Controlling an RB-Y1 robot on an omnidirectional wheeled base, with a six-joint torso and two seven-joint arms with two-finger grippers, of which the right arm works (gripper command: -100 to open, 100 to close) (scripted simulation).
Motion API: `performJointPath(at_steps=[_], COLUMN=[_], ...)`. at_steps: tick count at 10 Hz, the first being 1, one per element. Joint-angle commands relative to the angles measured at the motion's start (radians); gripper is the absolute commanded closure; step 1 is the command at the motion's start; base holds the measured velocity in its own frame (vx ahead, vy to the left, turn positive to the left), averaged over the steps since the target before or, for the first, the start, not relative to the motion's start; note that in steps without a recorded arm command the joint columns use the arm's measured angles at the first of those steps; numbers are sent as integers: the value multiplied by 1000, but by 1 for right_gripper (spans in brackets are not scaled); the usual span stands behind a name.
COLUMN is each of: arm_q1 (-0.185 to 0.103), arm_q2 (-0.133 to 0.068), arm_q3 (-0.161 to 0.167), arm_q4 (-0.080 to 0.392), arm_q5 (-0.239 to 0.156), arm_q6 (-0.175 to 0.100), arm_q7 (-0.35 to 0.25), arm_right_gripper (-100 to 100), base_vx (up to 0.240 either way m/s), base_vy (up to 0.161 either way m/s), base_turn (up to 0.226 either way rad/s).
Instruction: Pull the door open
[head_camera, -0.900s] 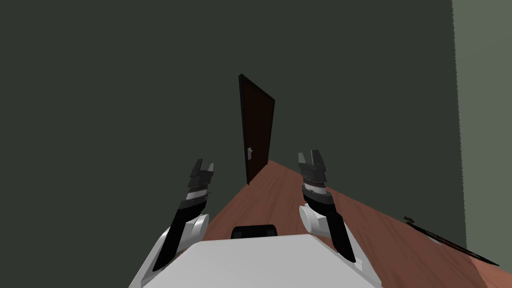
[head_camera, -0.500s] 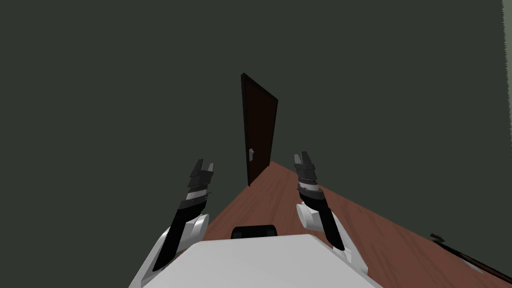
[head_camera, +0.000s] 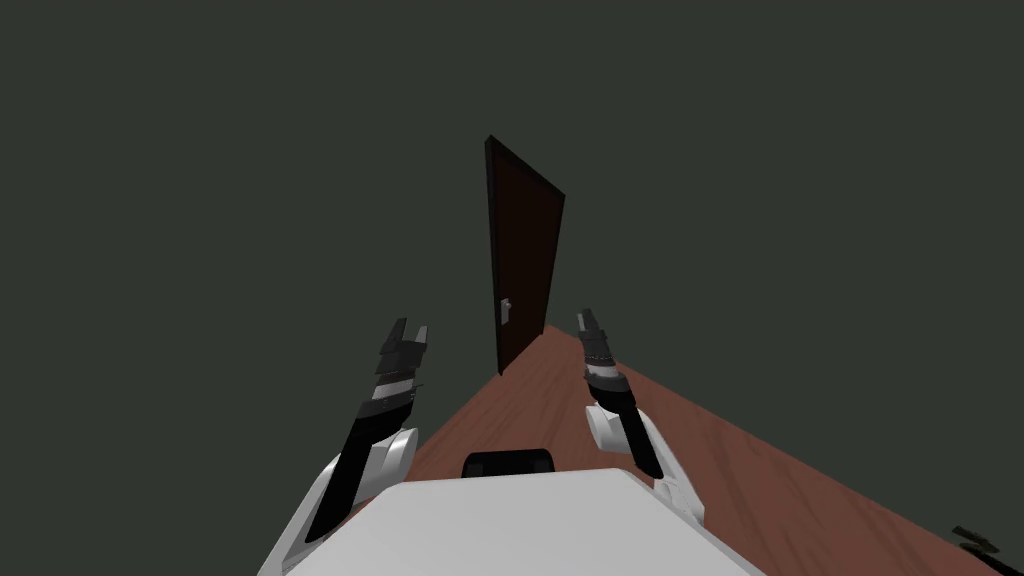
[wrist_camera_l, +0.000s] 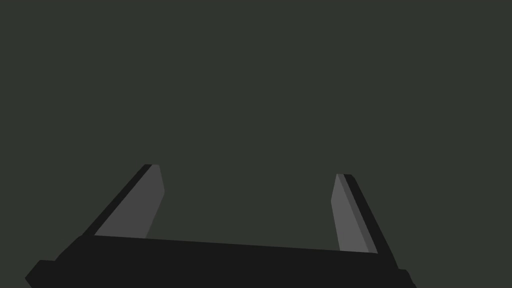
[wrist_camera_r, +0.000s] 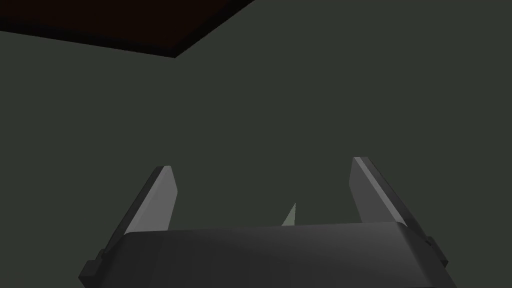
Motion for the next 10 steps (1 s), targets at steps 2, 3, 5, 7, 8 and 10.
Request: performJointPath(at_steps=[2,3,5,7,8,10], arm_q1=[-30,-42,-67,-94,-107,-134], arm_q2=[-14,-20,-30,-41,-46,-57], arm_q3=[9,13,21,29,33,42], arm_q4=[66,96,157,220,252,308], arm_q5=[39,56,89,124,142,178], arm_q6=[11,14,20,26,29,36], arm_q7=[47,67,105,146,167,209], arm_right_gripper=[-100,-100,-100,-100,-100,-100], base_vx=[87,98,100,94,100,77], base_vy=[-39,-41,-43,-56,-60,-53], base_turn=[115,116,143,126,143,156])
